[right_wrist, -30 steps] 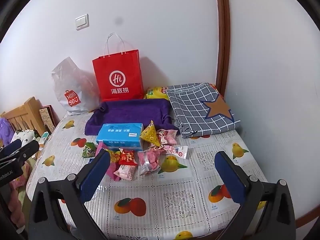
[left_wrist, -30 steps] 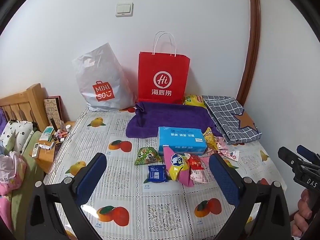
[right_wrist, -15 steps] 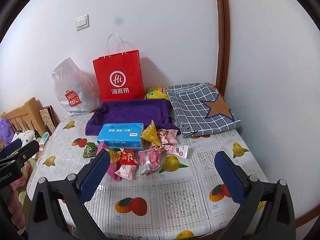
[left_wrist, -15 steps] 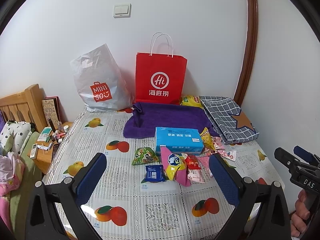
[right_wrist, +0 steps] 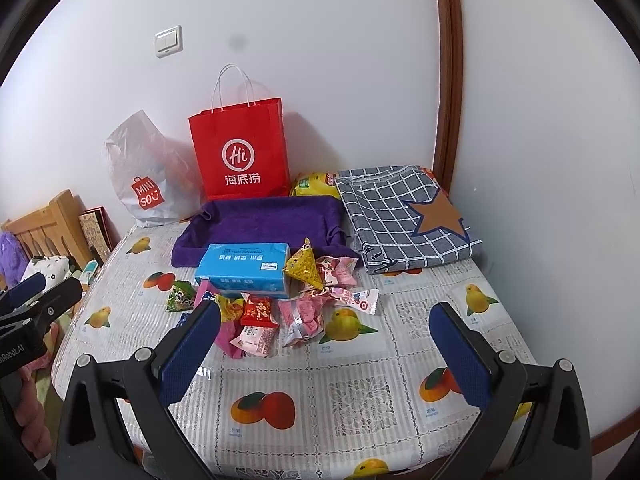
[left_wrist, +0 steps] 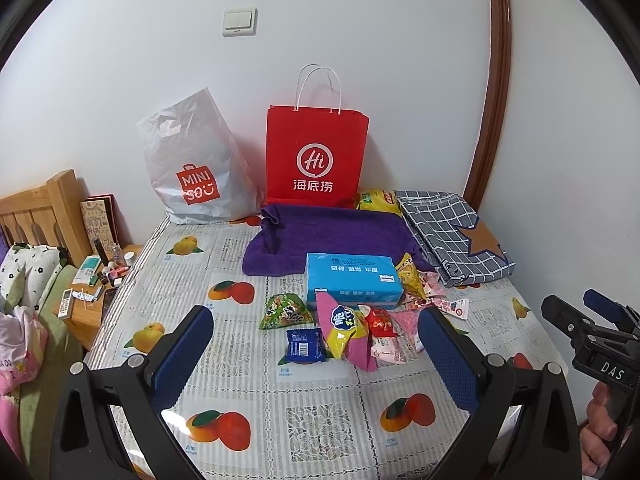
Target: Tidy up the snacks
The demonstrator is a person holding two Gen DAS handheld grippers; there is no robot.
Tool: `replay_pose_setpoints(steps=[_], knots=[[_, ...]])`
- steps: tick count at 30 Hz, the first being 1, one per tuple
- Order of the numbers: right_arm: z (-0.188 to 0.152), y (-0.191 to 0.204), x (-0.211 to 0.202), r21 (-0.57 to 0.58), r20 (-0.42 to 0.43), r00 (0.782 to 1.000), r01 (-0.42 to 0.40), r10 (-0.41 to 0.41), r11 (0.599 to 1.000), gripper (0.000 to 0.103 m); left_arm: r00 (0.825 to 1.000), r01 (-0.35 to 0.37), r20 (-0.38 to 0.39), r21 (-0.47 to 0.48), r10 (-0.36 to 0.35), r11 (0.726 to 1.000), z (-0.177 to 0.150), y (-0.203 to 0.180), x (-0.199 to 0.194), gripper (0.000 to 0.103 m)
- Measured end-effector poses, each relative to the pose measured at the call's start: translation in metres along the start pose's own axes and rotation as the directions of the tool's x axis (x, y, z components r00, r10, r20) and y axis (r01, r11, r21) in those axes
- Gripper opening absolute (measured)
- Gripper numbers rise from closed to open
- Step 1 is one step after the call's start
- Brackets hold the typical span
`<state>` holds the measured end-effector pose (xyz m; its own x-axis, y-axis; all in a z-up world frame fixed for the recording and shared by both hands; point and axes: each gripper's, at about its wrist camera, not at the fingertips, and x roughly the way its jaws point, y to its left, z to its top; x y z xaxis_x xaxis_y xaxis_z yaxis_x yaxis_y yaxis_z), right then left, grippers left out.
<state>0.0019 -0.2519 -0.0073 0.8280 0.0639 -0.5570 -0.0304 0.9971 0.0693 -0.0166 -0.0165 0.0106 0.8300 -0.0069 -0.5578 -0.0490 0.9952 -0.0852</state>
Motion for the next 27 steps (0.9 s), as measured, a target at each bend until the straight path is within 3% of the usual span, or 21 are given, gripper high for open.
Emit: replay_pose_setpoints(steps=[27], knots=[[-0.002, -0.002, -0.007, 0.001, 0.011, 1.000, 0.003, -0.003, 1.000, 0.102, 1.000, 0.008, 0.011, 0.017, -0.008, 1.000, -0.002, -0.010, -0.005, 0.103]])
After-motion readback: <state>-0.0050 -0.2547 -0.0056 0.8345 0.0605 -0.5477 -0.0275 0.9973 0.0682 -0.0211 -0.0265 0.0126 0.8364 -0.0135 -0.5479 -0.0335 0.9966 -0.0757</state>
